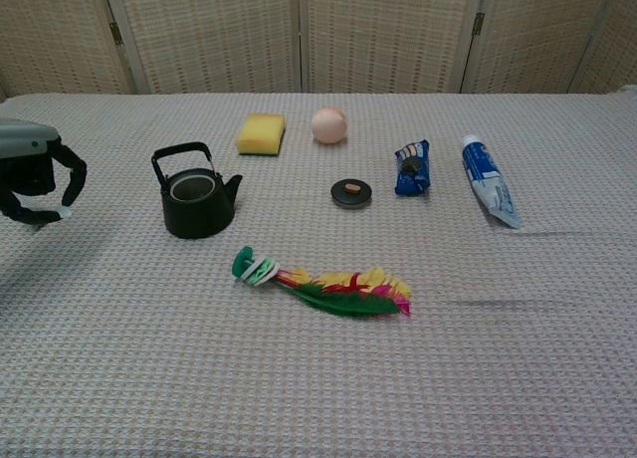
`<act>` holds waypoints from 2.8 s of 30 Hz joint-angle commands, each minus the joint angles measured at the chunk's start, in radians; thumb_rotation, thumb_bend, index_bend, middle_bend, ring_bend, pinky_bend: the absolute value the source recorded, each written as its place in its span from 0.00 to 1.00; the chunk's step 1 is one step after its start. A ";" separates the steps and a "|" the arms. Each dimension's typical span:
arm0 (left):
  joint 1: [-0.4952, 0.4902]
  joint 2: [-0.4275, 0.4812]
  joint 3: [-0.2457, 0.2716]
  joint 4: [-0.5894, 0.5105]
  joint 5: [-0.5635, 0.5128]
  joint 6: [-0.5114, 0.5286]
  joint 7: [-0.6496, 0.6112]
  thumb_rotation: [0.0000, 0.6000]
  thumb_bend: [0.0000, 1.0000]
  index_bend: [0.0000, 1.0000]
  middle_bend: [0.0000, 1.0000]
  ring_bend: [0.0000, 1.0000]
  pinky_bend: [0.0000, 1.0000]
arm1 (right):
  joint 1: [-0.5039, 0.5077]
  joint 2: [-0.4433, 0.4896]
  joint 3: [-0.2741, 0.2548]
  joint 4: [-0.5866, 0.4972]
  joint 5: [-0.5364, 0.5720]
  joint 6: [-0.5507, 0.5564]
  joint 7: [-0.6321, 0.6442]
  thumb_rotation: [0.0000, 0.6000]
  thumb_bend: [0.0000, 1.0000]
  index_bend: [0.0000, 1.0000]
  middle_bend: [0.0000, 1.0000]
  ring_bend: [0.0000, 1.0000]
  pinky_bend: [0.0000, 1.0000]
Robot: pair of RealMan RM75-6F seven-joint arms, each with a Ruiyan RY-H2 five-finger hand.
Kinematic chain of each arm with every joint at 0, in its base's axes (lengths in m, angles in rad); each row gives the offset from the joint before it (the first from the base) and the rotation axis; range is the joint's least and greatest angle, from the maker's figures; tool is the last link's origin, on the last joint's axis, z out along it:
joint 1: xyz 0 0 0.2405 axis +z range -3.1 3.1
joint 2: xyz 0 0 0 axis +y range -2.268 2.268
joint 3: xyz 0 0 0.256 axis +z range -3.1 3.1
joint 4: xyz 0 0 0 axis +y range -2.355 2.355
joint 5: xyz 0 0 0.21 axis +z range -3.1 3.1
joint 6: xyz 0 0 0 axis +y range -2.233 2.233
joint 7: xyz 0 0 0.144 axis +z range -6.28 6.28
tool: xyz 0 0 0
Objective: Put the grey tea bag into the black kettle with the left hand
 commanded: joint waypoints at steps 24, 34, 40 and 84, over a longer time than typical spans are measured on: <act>-0.189 0.234 -0.162 -0.425 -0.384 -0.056 0.526 1.00 0.38 0.59 1.00 1.00 1.00 | -0.004 0.036 0.011 0.002 0.013 0.011 0.084 1.00 0.22 0.00 0.00 0.00 0.00; -0.264 0.238 -0.160 -0.519 -0.503 0.027 0.755 1.00 0.38 0.59 1.00 1.00 1.00 | -0.013 0.049 0.018 0.005 0.024 0.028 0.120 1.00 0.22 0.00 0.00 0.00 0.00; -0.311 0.229 -0.159 -0.544 -0.577 0.048 0.834 1.00 0.38 0.59 1.00 1.00 1.00 | -0.012 0.055 0.022 0.009 0.031 0.024 0.136 1.00 0.22 0.00 0.00 0.00 0.00; -0.428 0.100 -0.119 -0.315 -0.558 -0.059 0.740 1.00 0.38 0.59 1.00 1.00 1.00 | -0.038 0.052 0.047 0.013 0.064 0.066 0.135 1.00 0.22 0.00 0.00 0.00 0.00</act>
